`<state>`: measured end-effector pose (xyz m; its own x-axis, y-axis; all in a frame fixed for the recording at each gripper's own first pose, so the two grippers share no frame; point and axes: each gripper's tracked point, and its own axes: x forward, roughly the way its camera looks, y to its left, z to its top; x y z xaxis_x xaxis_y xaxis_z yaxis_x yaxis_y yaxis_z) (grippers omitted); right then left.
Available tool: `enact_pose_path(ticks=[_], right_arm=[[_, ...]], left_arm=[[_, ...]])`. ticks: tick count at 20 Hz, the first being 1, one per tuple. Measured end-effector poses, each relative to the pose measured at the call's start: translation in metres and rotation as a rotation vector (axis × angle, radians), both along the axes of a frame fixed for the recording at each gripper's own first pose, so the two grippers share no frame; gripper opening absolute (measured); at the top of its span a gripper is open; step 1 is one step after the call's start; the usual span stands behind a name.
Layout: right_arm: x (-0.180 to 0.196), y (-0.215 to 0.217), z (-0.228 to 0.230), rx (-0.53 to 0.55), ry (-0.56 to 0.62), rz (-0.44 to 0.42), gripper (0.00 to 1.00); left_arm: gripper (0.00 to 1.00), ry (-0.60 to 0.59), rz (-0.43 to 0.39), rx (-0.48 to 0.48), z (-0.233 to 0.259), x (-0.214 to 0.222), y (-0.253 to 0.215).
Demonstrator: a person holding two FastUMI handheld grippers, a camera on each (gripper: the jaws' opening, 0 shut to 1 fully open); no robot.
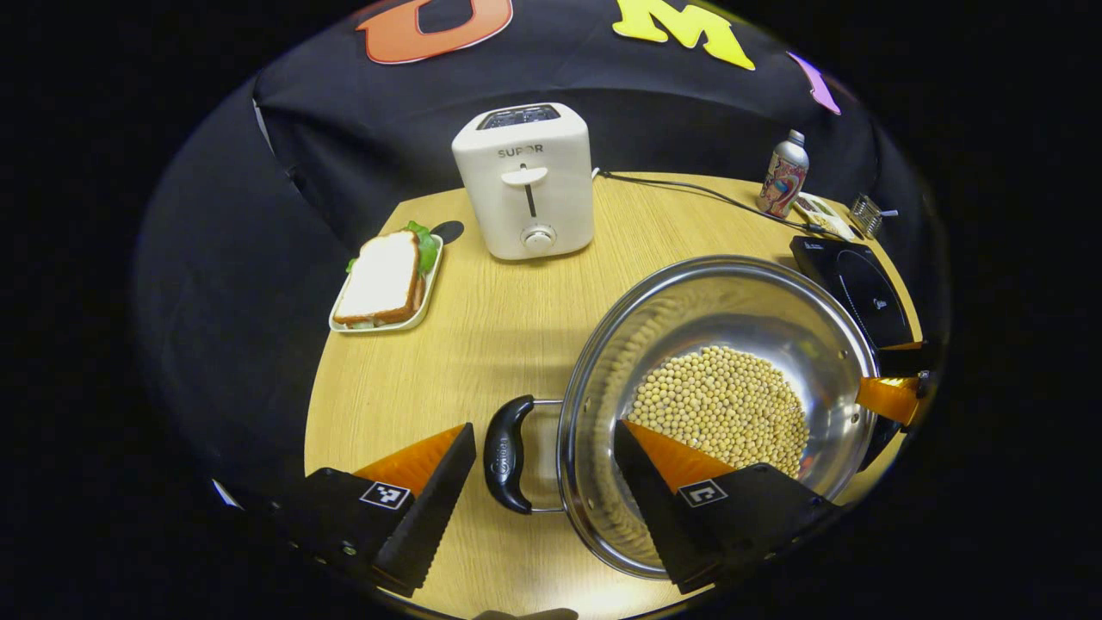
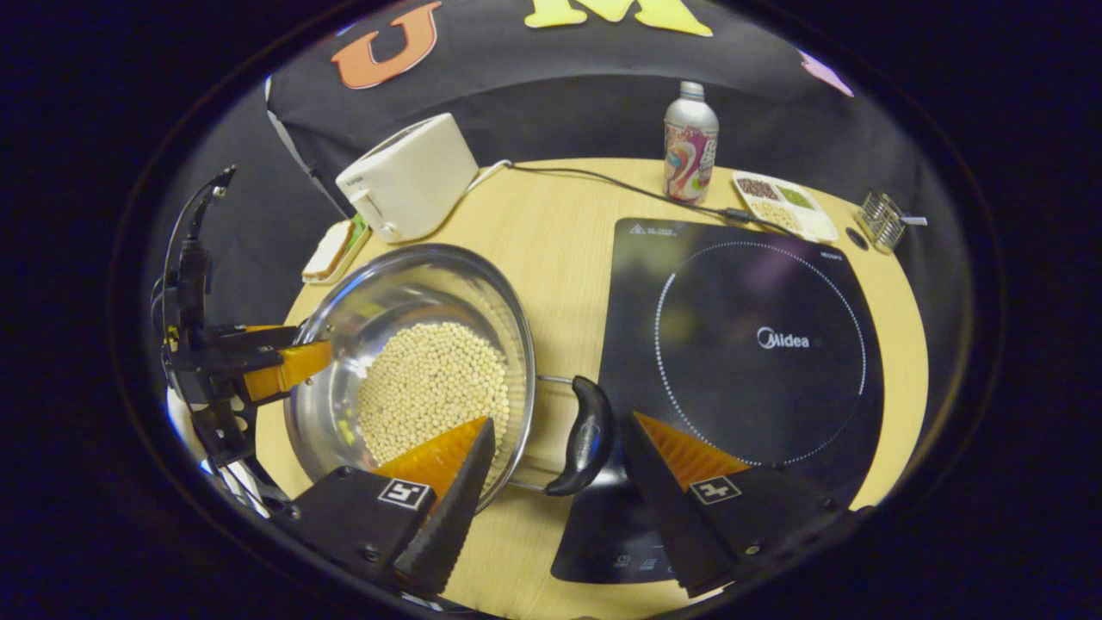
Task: First push the handle of the pot to place it horizontally, then grasp the pot with both hands and set it on the induction cooktop.
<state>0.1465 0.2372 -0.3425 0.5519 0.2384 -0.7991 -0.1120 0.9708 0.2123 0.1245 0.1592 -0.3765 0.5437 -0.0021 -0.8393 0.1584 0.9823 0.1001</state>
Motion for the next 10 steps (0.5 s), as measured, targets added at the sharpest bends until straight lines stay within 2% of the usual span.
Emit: enact_pose_path(ticks=[1,2,5,6,7,8,9,10], right_arm=[[0.0,0.004,-0.002,0.0,0.015,0.005,0.94],[-0.001,0.003,0.0,-0.016,0.02,-0.005,0.85],[0.005,0.0,-0.004,-0.064,0.061,-0.027,0.77],[0.006,-0.002,-0.004,-0.071,0.071,-0.034,0.69],[0.008,-0.003,-0.003,-0.071,0.067,-0.044,0.73],[0.008,-0.003,-0.002,-0.067,0.076,-0.05,0.7],[0.009,-0.003,-0.004,-0.068,0.087,-0.049,0.69],[0.01,-0.003,-0.003,-0.075,0.088,-0.04,0.67]], left_arm=[[0.94,0.004,-0.002,0.001,-0.002,0.001,0.001],[0.94,0.017,-0.001,0.003,-0.004,0.001,0.0],[0.82,0.048,-0.018,0.011,-0.009,0.001,0.001],[0.8,0.058,-0.02,0.023,-0.01,0.0,0.004],[0.75,0.067,-0.022,0.02,-0.01,0.0,0.004],[0.82,0.073,-0.024,0.016,-0.009,0.0,0.003],[0.72,0.085,-0.028,0.015,-0.011,-0.002,0.004],[0.72,0.093,-0.032,0.013,-0.011,-0.003,0.004]])
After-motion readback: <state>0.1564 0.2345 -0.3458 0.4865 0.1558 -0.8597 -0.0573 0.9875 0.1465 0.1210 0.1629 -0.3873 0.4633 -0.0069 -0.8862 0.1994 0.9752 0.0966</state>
